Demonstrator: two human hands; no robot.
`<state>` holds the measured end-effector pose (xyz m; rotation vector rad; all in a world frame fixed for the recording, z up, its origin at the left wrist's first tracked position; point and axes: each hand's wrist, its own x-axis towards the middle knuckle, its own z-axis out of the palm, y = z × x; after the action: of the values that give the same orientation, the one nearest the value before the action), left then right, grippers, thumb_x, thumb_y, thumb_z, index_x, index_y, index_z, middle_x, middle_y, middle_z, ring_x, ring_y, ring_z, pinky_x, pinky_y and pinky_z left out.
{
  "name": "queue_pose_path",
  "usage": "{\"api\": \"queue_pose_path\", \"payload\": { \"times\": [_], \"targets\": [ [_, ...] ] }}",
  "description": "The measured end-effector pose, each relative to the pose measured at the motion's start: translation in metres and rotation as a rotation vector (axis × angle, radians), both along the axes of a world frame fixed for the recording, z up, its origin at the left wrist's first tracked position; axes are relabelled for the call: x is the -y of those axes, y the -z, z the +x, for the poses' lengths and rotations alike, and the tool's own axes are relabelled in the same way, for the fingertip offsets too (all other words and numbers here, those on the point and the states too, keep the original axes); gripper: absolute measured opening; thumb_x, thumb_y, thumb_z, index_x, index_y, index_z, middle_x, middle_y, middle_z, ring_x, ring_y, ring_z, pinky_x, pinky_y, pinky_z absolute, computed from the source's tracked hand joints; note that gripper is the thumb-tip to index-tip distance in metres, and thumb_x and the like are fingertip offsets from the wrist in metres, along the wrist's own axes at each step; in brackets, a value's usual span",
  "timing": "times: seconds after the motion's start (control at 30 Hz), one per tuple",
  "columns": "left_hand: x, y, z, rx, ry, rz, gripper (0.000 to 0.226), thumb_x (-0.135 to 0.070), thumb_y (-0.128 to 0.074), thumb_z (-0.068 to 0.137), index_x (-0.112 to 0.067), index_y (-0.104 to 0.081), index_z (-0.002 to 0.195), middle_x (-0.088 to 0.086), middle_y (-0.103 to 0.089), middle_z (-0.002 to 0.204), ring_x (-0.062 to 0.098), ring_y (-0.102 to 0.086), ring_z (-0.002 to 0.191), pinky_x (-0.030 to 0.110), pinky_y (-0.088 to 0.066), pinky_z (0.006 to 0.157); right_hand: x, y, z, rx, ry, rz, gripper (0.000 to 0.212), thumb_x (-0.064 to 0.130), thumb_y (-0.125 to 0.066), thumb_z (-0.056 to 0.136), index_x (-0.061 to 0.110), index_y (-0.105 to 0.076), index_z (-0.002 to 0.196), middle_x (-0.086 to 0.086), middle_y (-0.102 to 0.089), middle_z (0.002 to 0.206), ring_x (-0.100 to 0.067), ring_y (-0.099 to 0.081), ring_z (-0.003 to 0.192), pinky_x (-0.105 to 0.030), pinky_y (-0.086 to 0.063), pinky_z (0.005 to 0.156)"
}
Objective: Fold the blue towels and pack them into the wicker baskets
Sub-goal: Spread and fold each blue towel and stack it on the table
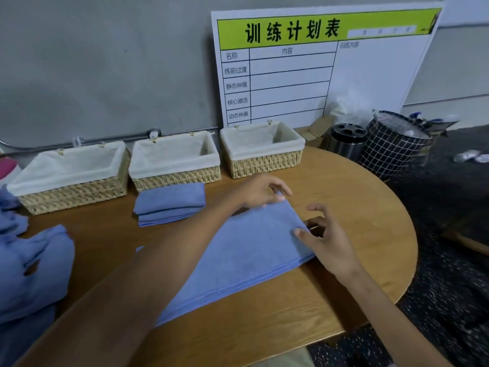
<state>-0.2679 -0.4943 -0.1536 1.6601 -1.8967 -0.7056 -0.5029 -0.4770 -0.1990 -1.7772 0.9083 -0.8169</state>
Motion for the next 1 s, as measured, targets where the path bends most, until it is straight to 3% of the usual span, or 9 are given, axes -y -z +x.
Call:
{"api": "queue_pose_path", "payload": {
  "times": [0.07, 0.13, 0.27, 0.37, 0.47, 0.63, 0.77, 0.9, 1.0],
  "targets": [
    [-0.007, -0.003, 0.003, -0.069, -0.007, 0.017, 0.016, -0.012, -0.065, 0.097, -0.01, -0.071, 0.112, 0.005, -0.07, 0.105, 0.007, -0.066, 0.058, 0.024, -0.052, 0.063, -0.008, -0.003, 0.002, 0.071, 0.037, -0.003, 0.044, 0.02, -0.074, 0.089, 0.03, -0.048, 0.124, -0.002, -0.065, 0.092, -0.012, -0.063, 0.077, -0.022, -0.045, 0.059],
    [-0.022, -0.009, 0.01, -0.115, -0.024, 0.031, 0.019, -0.015, -0.061, 0.1, -0.012, -0.069, 0.117, 0.008, -0.069, 0.11, 0.014, -0.072, 0.067, 0.023, -0.052, 0.061, -0.02, -0.009, 0.011, 0.156, 0.072, -0.037, 0.043, 0.012, -0.072, 0.089, 0.03, -0.05, 0.121, 0.0, -0.065, 0.091, -0.007, -0.061, 0.077, -0.017, -0.045, 0.06],
    [-0.068, -0.033, 0.025, -0.342, -0.22, 0.062, 0.041, -0.041, -0.036, 0.108, -0.019, -0.065, 0.127, 0.009, -0.069, 0.11, 0.023, -0.071, 0.081, 0.038, -0.057, 0.075, -0.052, -0.025, 0.037, 0.297, 0.039, -0.123, 0.043, 0.005, -0.07, 0.089, 0.029, -0.053, 0.121, 0.006, -0.065, 0.089, -0.012, -0.063, 0.085, -0.023, -0.051, 0.065],
    [-0.109, -0.048, 0.045, -0.568, -0.321, 0.081, 0.074, -0.066, -0.013, 0.1, -0.021, -0.065, 0.127, 0.012, -0.07, 0.099, 0.023, -0.066, 0.079, 0.035, -0.053, 0.068, -0.082, -0.036, 0.062, 0.305, -0.049, -0.231, 0.045, 0.001, -0.07, 0.087, 0.027, -0.054, 0.121, 0.009, -0.065, 0.089, -0.014, -0.064, 0.084, -0.025, -0.051, 0.069],
    [-0.153, -0.06, 0.066, -0.653, -0.366, 0.06, 0.087, -0.078, -0.009, 0.089, -0.022, -0.065, 0.123, 0.014, -0.069, 0.094, 0.024, -0.065, 0.074, 0.033, -0.051, 0.061, -0.112, -0.039, 0.09, 0.269, -0.126, -0.316, 0.046, 0.002, -0.072, 0.084, 0.027, -0.056, 0.12, 0.01, -0.066, 0.093, -0.014, -0.064, 0.082, -0.029, -0.051, 0.07],
    [-0.216, -0.056, 0.105, -0.645, -0.477, 0.029, 0.089, -0.081, -0.008, 0.089, -0.022, -0.064, 0.126, 0.013, -0.069, 0.089, 0.022, -0.062, 0.067, 0.033, -0.053, 0.057, -0.155, -0.035, 0.132, 0.194, -0.257, -0.458, 0.035, 0.012, -0.071, 0.089, 0.027, -0.057, 0.118, 0.013, -0.061, 0.092, -0.005, -0.059, 0.08, -0.021, -0.046, 0.065],
    [-0.249, -0.031, 0.122, -0.549, -0.589, 0.029, 0.086, -0.084, -0.011, 0.083, -0.03, -0.065, 0.121, 0.011, -0.072, 0.089, 0.02, -0.056, 0.07, 0.032, -0.051, 0.061, -0.18, -0.015, 0.16, 0.022, -0.339, -0.624, 0.02, 0.032, -0.063, 0.09, 0.03, -0.054, 0.108, 0.011, -0.058, 0.09, -0.009, -0.052, 0.082, -0.033, -0.047, 0.066],
    [-0.269, 0.009, 0.121, -0.325, -0.633, 0.04, 0.075, -0.079, -0.012, 0.092, -0.036, -0.067, 0.118, -0.001, -0.077, 0.09, 0.012, -0.064, 0.086, 0.032, -0.047, 0.083, -0.191, 0.0, 0.159, -0.35, -0.468, -0.779, 0.06, 0.081, -0.033, 0.087, 0.033, -0.059, 0.113, 0.015, -0.057, 0.104, -0.011, -0.047, 0.095, -0.032, -0.039, 0.077],
    [-0.267, 0.017, 0.113, -0.041, -0.729, -0.158, 0.049, -0.052, -0.027, 0.106, -0.029, -0.07, 0.114, -0.009, -0.074, 0.087, 0.008, -0.066, 0.086, 0.033, -0.049, 0.082, -0.179, -0.013, 0.144, -0.121, -0.389, -0.659, 0.046, 0.066, -0.031, 0.097, 0.032, -0.062, 0.098, 0.015, -0.059, 0.094, -0.011, -0.052, 0.091, -0.036, -0.045, 0.079]
  ]
}}
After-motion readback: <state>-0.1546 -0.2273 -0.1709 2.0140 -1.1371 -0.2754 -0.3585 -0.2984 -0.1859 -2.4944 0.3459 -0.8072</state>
